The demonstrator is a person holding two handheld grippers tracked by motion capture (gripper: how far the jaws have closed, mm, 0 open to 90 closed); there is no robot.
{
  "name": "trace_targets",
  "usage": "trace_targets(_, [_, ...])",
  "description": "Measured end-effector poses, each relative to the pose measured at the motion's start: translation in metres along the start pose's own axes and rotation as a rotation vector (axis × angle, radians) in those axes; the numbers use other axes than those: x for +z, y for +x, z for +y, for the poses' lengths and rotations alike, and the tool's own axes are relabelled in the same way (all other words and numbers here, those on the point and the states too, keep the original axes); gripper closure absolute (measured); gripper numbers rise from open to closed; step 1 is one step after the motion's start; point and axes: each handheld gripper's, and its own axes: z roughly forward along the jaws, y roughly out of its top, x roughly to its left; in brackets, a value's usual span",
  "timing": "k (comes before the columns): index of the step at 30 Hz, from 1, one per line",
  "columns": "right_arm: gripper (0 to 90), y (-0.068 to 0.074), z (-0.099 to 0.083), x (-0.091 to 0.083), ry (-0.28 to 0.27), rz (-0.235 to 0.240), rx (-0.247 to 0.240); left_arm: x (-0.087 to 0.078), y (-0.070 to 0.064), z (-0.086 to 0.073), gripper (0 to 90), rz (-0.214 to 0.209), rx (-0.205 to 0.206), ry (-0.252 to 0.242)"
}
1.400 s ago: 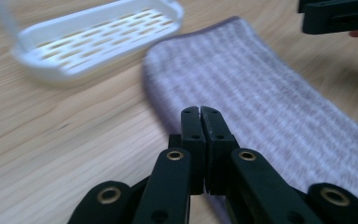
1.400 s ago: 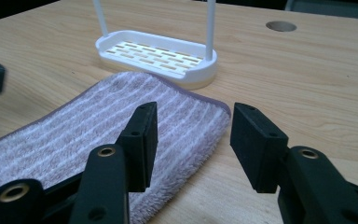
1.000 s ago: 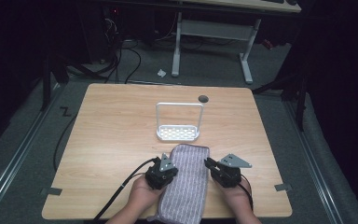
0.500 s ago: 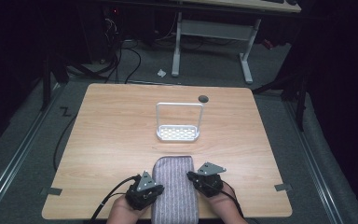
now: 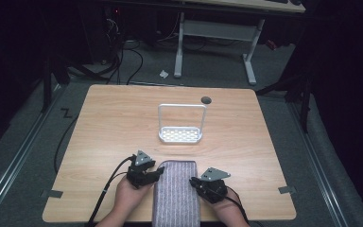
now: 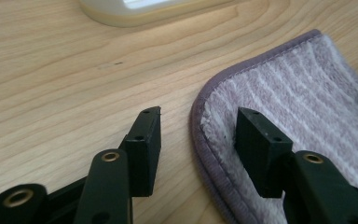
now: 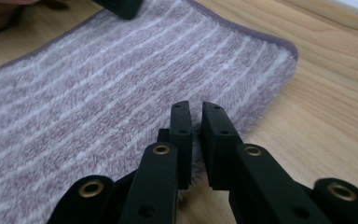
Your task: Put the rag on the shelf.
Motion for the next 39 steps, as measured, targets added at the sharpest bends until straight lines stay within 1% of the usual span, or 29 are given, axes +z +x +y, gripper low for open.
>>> trace_targets(3, [82.9,0.0,-0.002,-0.002,0.001,0.01,-0.008,0.004,-0.005,0.003,53.7,0.005,0.009,0.001])
trace_targets(7, [80.0,-0.001,-0.001,-0.004,-0.01,0.016,0.001,0.008,-0.009,0.004,62.5,0.007,0.006,0.001])
trace_targets(8, [76.0,-0.002,0.001,-0.007,-0.034,-0.001,0.012,0.008,-0.01,0.004,66.4,0.007,0.003,0.001])
trace_targets(9, [76.0,-0.002,0.001,-0.007,-0.034,-0.001,0.012,0.008,-0.009,0.004,66.4,0.005,-0.004,0.002])
trace_targets(10, [72.7,-0.004,0.002,-0.008,-0.05,-0.03,0.014,0.008,-0.008,0.004,68.4,-0.001,-0.016,-0.001])
trace_targets(11, [68.9,-0.005,0.004,-0.008,-0.067,-0.059,0.033,0.008,-0.006,0.004,70.0,-0.005,-0.033,-0.001])
trace_targets(13, [62.8,-0.011,0.007,-0.007,-0.088,-0.099,0.089,0.008,-0.004,0.004,72.8,-0.013,-0.054,-0.003])
trace_targets(14, [60.6,-0.014,0.009,-0.006,-0.095,-0.121,0.113,0.008,-0.004,0.004,73.4,-0.013,-0.054,-0.003])
trace_targets(15, [58.2,-0.02,0.012,-0.002,-0.1,-0.14,0.165,0.008,-0.004,0.003,74.2,-0.01,-0.053,-0.003])
trace_targets(16, [57.7,-0.023,0.014,0.001,-0.099,-0.142,0.185,0.008,-0.005,0.003,74.4,-0.005,-0.049,-0.003])
trace_targets(17, [57.7,-0.023,0.014,0.001,-0.099,-0.142,0.185,0.008,-0.005,0.003,74.4,-0.002,-0.047,-0.003])
trace_targets(18, [57.3,-0.025,0.016,0.005,-0.097,-0.138,0.201,0.008,-0.005,0.003,74.5,-0.002,-0.048,-0.003])
trace_targets(19, [56.9,-0.026,0.018,0.01,-0.088,-0.141,0.203,0.008,-0.005,0.003,74.5,-0.002,-0.048,-0.003])
trace_targets(21, [57.0,-0.024,0.021,0.022,-0.046,-0.154,0.206,0.007,-0.005,0.003,74.5,-0.002,-0.051,-0.004])
trace_targets(22, [57.0,-0.024,0.021,0.022,-0.046,-0.154,0.206,0.007,-0.005,0.003,74.5,-0.001,-0.051,-0.003])
trace_targets(24, [59.0,-0.021,0.022,0.028,-0.021,-0.167,0.199,0.007,-0.005,0.003,75.1,0.001,-0.054,-0.003])
trace_targets(25, [62.5,-0.019,0.023,0.029,-0.014,-0.171,0.205,0.007,-0.005,0.003,76.3,0.005,-0.053,-0.003])
trace_targets(26, [62.5,-0.019,0.023,0.029,-0.014,-0.171,0.205,0.007,-0.006,0.003,76.3,0.009,-0.052,-0.002])
trace_targets(27, [65.1,-0.018,0.023,0.03,-0.014,-0.172,0.206,0.007,-0.006,0.003,76.7,0.014,-0.05,-0.002])
trace_targets(28, [71.6,-0.016,0.024,0.031,-0.012,-0.17,0.194,0.007,-0.007,0.003,77.7,0.018,-0.049,-0.002])
trace_targets(29, [71.6,-0.016,0.024,0.031,-0.012,-0.17,0.194,0.007,-0.007,0.003,77.7,0.019,-0.049,-0.002])
trace_targets(32, [84.2,-0.012,0.026,0.033,-0.011,-0.153,0.179,0.008,-0.005,0.003,79.3,0.01,-0.063,-0.001])
trace_targets(33, [84.2,-0.012,0.026,0.033,-0.011,-0.153,0.179,0.008,-0.006,0.003,79.3,0.012,-0.06,-0.001])
trace_targets(34, [85.4,-0.011,0.027,0.033,-0.036,-0.147,0.16,0.008,-0.006,0.003,79.8,0.018,-0.058,-0.001])
trace_targets(35, [85.4,-0.01,0.027,0.032,-0.058,-0.139,0.16,0.007,-0.008,0.003,79.9,0.032,-0.049,-0.011])
trace_targets(36, [85.4,-0.009,0.027,0.03,-0.074,-0.141,0.154,0.007,-0.008,0.003,79.9,0.032,-0.049,-0.011])
trace_targets(37, [85.4,-0.008,0.028,0.028,-0.092,-0.147,0.143,0.005,-0.009,0.003,79.9,0.034,-0.04,-0.029])
trace_targets(38, [85.4,-0.008,0.028,0.028,-0.092,-0.147,0.143,0.003,-0.01,0.002,79.9,0.031,-0.032,-0.052])
trace_targets(39, [85.4,-0.007,0.028,0.026,-0.109,-0.151,0.139,0.001,-0.011,0.001,79.9,0.029,-0.027,-0.077])
